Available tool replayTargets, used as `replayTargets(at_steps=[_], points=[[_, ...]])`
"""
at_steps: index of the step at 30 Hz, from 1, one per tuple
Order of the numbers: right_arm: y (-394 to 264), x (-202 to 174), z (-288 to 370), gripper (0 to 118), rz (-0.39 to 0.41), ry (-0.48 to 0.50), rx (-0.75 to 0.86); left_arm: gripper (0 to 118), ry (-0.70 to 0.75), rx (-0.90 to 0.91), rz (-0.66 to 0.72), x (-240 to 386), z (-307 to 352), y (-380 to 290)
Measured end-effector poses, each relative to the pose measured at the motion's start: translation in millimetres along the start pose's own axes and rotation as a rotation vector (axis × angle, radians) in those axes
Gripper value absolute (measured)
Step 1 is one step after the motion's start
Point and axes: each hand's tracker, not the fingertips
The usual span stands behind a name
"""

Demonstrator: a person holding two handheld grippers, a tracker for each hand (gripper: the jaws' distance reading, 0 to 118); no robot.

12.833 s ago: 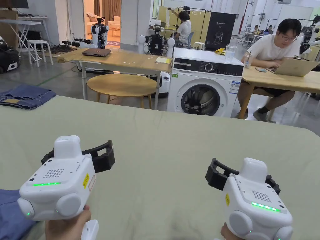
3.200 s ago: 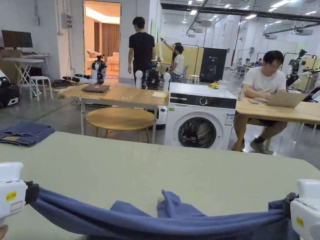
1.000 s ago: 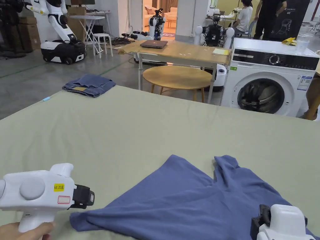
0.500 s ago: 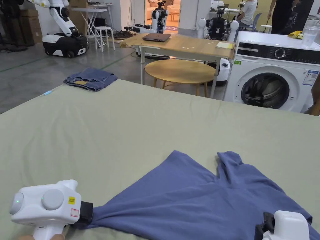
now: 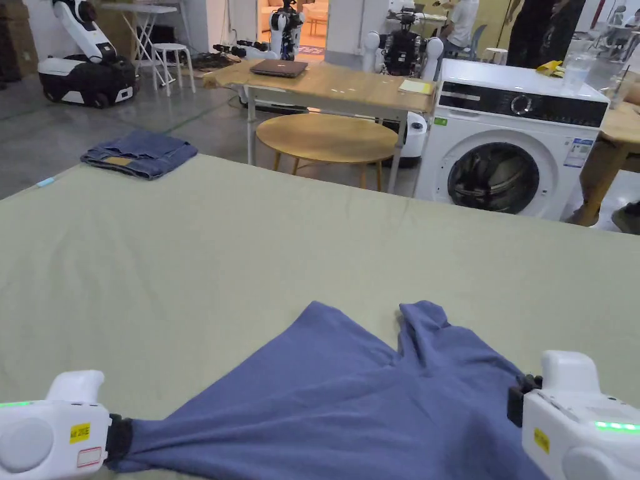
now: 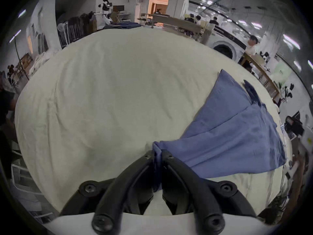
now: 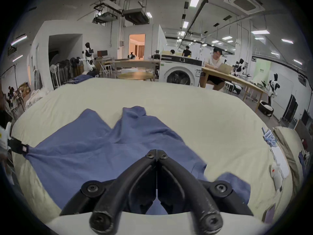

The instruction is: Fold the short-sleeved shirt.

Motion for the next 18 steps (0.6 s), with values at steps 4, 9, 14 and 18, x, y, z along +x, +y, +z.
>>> replayTargets(at_steps=[4, 9, 14, 18], points=[[39.1, 23.9, -66.9, 49, 0.062, 0.001, -0.166, 1, -0.006, 0.02, 0.007, 2.2, 2.2, -1.4], [63.3, 38.8, -135.0, 63, 0.075, 0.023, -0.293, 1, -0.012, 0.0, 0.018, -2.1, -3.5, 1.6], [65.7, 34.1, -175.8, 63, 0.148, 0.105, -0.392, 1, -0.013, -0.008, 0.015, -3.2, -5.3, 3.4], [58.5, 30.2, -193.5, 63, 0.191, 0.13, -0.436, 1, -0.005, -0.014, 0.009, -1.7, -8.0, 4.6]])
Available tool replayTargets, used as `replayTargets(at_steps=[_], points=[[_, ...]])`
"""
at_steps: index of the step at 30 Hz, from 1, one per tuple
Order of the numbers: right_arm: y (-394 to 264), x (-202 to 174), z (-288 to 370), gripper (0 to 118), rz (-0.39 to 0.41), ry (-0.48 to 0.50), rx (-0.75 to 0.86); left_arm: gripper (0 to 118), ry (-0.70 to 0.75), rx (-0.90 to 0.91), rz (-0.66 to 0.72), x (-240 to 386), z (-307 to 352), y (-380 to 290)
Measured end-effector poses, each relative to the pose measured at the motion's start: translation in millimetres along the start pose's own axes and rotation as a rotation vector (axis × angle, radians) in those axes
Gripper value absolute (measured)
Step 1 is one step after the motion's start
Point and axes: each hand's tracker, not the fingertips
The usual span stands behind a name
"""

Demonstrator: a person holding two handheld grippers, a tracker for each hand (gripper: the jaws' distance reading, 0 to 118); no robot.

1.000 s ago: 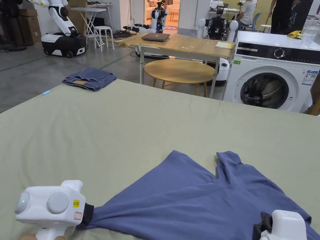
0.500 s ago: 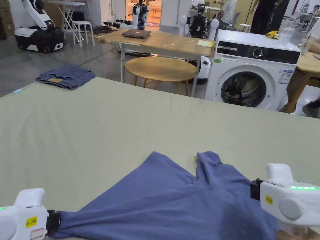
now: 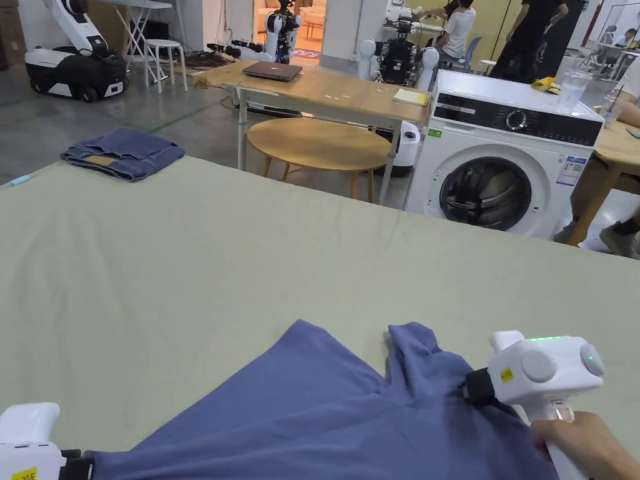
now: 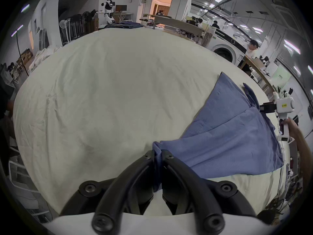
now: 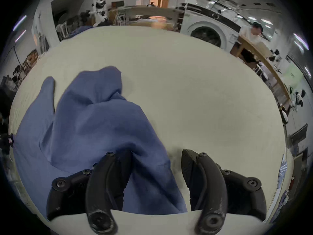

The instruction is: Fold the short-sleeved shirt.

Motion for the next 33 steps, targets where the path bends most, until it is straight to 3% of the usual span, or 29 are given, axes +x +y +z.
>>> replayTargets(at_steps=[2, 4, 7, 12, 17, 19, 22, 33], points=[[1.6, 3.3, 3.3, 60, -0.034, 0.02, 0.003, 1, 0.005, -0.001, -0.004, 2.2, 0.2, -0.2], [-2.5, 0.7, 5.5, 44, -0.045, 0.042, 0.011, 1, 0.007, -0.007, -0.013, 3.0, -0.2, 0.3], [-4.0, -12.2, 6.5, 2, -0.04, 0.041, 0.027, 1, 0.014, 0.002, -0.014, 4.9, 0.3, -0.7], [-16.3, -31.9, 24.0, 1, 0.02, -0.041, 0.1, 1, -0.001, 0.062, -0.025, 6.4, 9.3, 0.3], [-26.2, -27.8, 90.9, 1, -0.082, -0.096, 0.297, 1, -0.026, 0.151, -0.038, 6.6, 31.9, 10.3], [-30.2, -24.3, 128.8, 1, -0.088, -0.114, 0.385, 1, -0.052, 0.192, -0.061, 12.9, 47.2, 17.7], [-34.8, -20.7, 183.6, 1, -0.073, -0.222, 0.496, 1, -0.057, 0.278, -0.106, 23.7, 69.8, 37.6], [-34.0, 38.5, 357.0, 1, -0.262, -0.359, 0.78, 1, -0.199, 0.504, -0.161, 86.7, 160.5, 176.8]])
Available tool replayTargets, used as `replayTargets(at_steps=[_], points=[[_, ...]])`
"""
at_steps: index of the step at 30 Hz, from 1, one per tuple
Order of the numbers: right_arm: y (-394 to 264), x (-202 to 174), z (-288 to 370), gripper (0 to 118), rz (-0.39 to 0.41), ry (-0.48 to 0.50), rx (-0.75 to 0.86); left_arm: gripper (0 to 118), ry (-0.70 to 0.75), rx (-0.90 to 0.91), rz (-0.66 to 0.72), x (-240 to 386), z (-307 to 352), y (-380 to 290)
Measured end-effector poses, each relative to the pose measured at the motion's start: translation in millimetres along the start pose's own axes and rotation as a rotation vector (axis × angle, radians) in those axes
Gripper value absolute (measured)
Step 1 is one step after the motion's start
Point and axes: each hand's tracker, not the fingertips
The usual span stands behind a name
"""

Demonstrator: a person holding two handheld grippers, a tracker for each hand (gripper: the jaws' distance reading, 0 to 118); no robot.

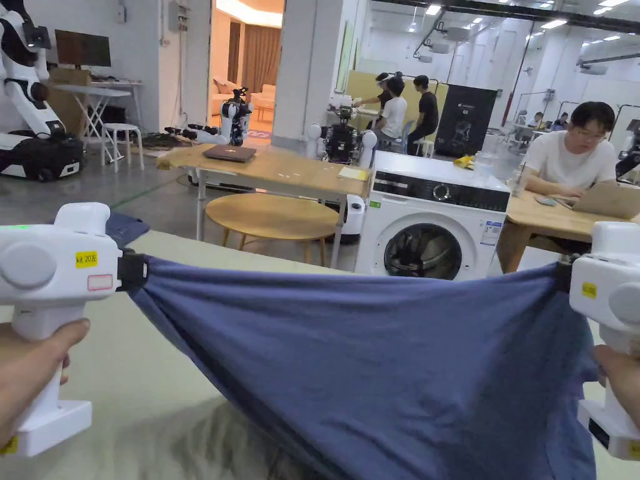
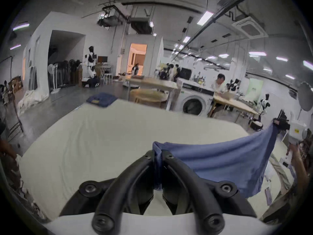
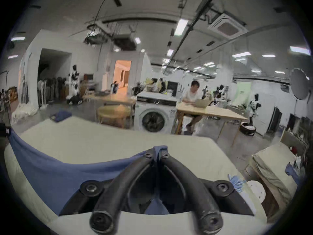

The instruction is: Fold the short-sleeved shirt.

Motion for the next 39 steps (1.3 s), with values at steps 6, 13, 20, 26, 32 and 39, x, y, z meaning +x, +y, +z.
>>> replayTargets(at_steps=[6, 13, 20, 26, 32, 39], points=[[60.3, 27.1, 16.7, 1, -0.024, -0.045, 0.064, 1, 0.009, 0.058, -0.127, 40.6, -16.8, 86.0], [125.9, 32.3, 6.1, 1, -0.035, -0.104, 0.145, 1, 0.043, 0.135, -0.168, 68.3, -32.6, 161.8], [184.2, 23.9, -22.6, 1, 0.006, -0.134, 0.216, 1, 0.071, 0.195, -0.191, 79.7, -42.0, 220.3], [212.1, 18.2, -39.0, 1, 0.017, -0.146, 0.27, 1, 0.089, 0.242, -0.216, 83.1, -50.1, 253.5], [195.9, 12.7, -48.4, 1, 0.057, -0.158, 0.26, 1, 0.107, 0.224, -0.25, 81.7, -63.0, 236.0], [114.2, 10.0, -46.9, 1, 0.066, -0.152, 0.18, 1, 0.082, 0.135, -0.241, 64.8, -91.1, 157.4]])
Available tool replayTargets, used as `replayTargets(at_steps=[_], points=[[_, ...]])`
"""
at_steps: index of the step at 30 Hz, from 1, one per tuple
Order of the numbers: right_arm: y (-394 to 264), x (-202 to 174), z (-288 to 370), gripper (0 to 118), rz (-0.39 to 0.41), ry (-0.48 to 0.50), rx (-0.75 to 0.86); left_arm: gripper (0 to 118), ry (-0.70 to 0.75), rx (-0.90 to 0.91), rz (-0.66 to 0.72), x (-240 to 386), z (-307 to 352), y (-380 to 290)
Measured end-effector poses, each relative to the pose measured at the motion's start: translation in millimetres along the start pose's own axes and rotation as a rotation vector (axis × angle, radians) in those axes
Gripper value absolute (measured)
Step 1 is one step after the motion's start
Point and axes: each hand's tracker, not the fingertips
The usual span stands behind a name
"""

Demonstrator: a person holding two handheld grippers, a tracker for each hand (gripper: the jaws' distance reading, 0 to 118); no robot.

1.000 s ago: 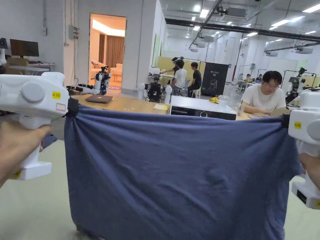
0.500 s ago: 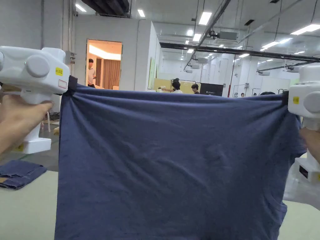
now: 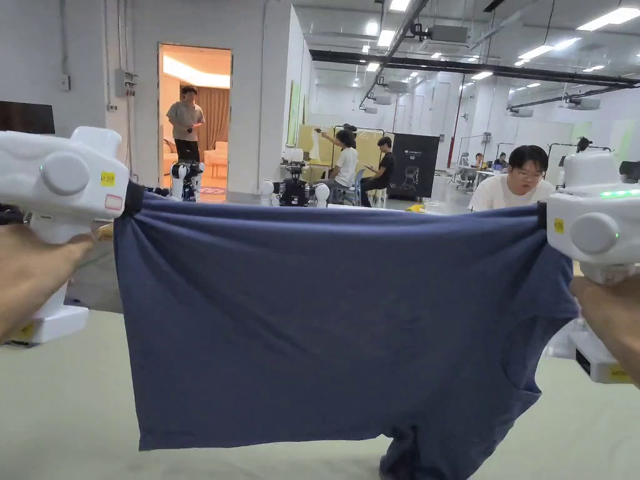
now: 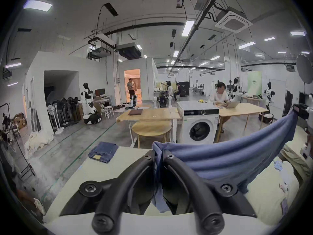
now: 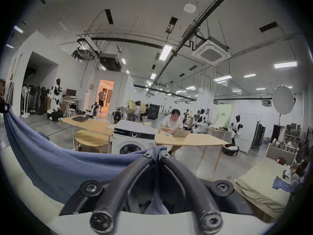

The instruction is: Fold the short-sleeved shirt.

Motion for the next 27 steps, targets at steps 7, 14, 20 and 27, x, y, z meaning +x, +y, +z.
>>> replayTargets(at_steps=[7, 14, 20, 27], points=[[-79.3, -1.1, 45.7, 1, 0.019, 0.024, -0.104, 1, -0.039, -0.086, 0.019, 1.8, 7.2, -89.1], [-113.5, 18.3, 106.3, 1, 0.043, 0.036, -0.132, 1, -0.079, -0.051, 0.05, -3.2, 62.5, -127.6], [-129.0, 32.7, 165.2, 1, 0.04, 0.049, -0.152, 1, -0.099, -0.043, 0.069, -7.3, 110.0, -156.2], [-173.0, 36.8, 212.3, 1, 0.046, 0.073, -0.233, 1, -0.119, -0.105, 0.096, -10.5, 153.4, -217.3]])
